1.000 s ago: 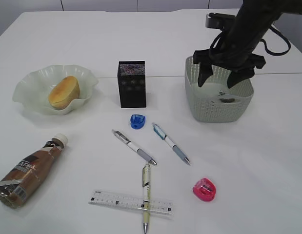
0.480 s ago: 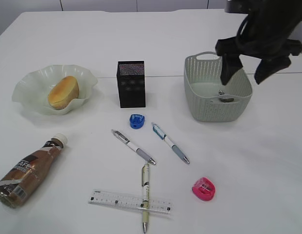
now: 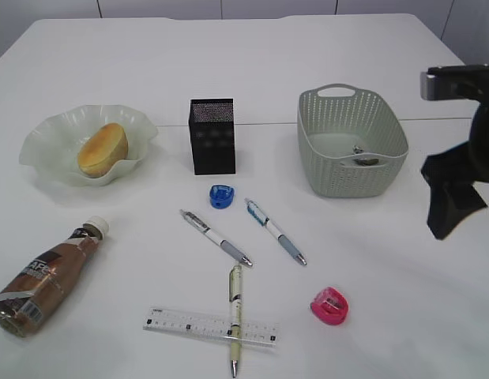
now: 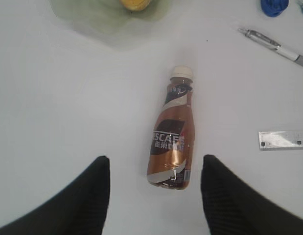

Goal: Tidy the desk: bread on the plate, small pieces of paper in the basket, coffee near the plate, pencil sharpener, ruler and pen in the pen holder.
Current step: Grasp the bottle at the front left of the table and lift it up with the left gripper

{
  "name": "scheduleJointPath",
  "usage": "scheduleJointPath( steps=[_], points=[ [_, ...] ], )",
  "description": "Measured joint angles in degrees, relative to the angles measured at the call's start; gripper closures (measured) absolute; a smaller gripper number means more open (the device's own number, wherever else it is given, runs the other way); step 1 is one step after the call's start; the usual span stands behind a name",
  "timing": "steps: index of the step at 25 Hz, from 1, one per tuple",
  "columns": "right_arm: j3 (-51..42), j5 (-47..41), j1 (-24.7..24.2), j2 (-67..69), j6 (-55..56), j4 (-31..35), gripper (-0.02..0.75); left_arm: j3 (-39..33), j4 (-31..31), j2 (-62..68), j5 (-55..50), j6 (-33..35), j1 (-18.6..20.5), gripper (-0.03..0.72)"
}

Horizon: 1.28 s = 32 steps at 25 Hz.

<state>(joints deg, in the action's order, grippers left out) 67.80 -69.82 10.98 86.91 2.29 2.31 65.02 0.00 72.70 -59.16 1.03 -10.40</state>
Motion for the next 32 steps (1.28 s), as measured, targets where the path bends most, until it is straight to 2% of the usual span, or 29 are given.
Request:
scheduleJointPath(
  steps=[3, 8, 13, 16, 23, 32],
  points=[
    [-5.0, 0.0, 0.0, -4.2, 0.0, 0.0, 0.153, 0.0, 0.0, 4.9, 1.3, 0.9, 0.0, 0.252],
    [-7.5, 0.3, 0.0, -9.2, 0.0, 0.0, 0.153, 0.0, -0.4, 13.1, 5.0, 3.3, 0.0, 0.230],
    [-7.7, 0.7, 0.0, -10.5, 0.0, 0.7, 0.153, 0.0, -1.2, 22.7, 6.1, 4.7, 0.0, 0.135],
    [-7.8, 2.3, 0.0, -10.5, 0.0, 0.9, 0.153, 0.0, -2.0, 27.3, 6.5, 5.2, 0.0, 0.106],
    [-7.8, 4.1, 0.0, -10.5, 0.0, 1.1, 0.153, 0.0, -7.2, 31.0, 8.7, 13.1, 0.0, 0.099],
    [-7.8, 4.8, 0.0, -10.5, 0.0, 1.1, 0.153, 0.0, -8.4, 32.7, 10.3, 14.3, 0.0, 0.099]
  ],
)
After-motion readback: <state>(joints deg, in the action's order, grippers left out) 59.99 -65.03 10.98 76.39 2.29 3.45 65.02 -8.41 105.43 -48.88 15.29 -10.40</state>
